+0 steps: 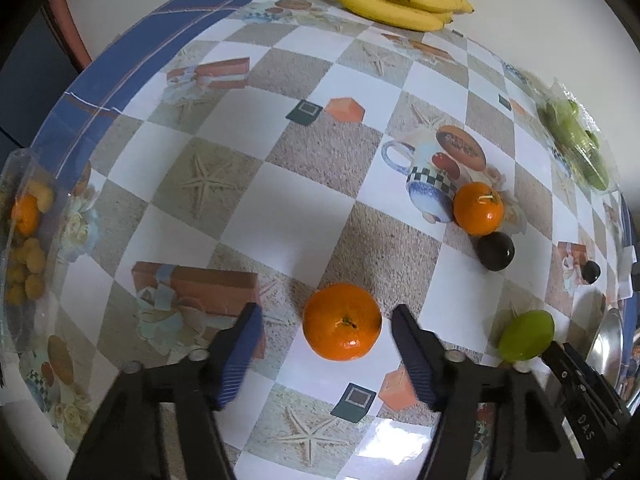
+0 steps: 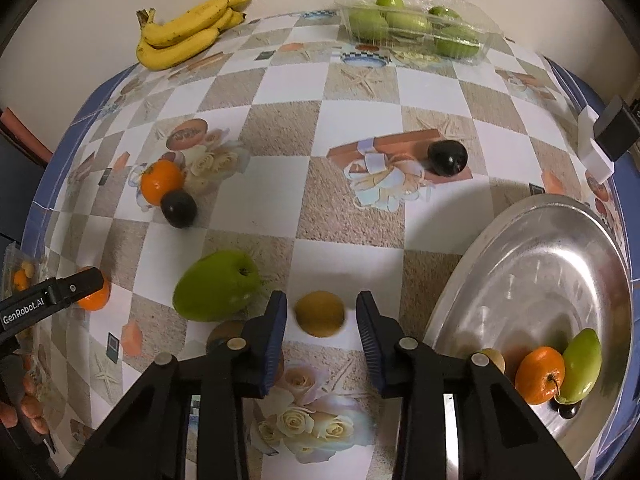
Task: Organize fruits
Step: 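Grasp a tangerine with the left tool while the right grasps a small yellow fruit, then carry both fruits over the steel bowl and open both tools to drop them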
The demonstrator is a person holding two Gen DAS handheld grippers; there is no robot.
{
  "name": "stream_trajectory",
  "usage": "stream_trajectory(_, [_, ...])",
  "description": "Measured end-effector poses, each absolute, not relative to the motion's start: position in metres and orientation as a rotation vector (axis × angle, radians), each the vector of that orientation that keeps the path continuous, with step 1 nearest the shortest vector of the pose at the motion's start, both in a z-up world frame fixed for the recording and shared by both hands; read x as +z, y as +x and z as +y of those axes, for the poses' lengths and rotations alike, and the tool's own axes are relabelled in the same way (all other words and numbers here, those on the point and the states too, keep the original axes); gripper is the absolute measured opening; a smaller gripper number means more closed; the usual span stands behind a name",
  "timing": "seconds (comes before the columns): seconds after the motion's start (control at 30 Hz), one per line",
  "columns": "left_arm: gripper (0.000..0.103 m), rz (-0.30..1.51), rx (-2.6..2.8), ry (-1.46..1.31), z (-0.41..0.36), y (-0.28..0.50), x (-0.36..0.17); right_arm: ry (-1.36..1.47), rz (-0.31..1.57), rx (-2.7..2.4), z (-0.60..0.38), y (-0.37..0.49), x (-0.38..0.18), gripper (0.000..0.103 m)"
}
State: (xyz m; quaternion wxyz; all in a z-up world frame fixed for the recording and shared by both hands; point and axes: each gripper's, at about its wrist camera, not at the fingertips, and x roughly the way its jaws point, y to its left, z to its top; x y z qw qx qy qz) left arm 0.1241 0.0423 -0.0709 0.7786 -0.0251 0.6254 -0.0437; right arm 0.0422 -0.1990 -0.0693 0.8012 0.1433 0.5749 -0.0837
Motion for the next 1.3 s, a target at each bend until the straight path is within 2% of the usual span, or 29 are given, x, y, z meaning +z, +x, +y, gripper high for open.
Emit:
stream_trajectory(0.03, [0.058, 1.358, -0.098, -0.062, 0.043, 0.124, -0.072, 0.311, 1.234, -0.18, -0.199, 0.042, -0.07, 0.028])
stream_trajectory(0.17, [0.043, 1.352, -0.116, -0.091, 0.043, 0.122, -0.071, 0.31, 1.238, -0.182, -0.199, 0.042, -0.07, 0.028])
stream_trajectory(0.83, [0.043, 1.197, -0.114, -0.119, 0.045, 0.12, -0.015, 0.385, 1.118, -0.201, -0.214, 0.026, -0.013, 0.028])
stream_trajectory(1.3, [0.043, 1.193, -0.142, -0.054, 0.014, 0.11, -0.011, 0.408, 1.138, -0.28, -0.239, 0.012, -0.015, 0.028])
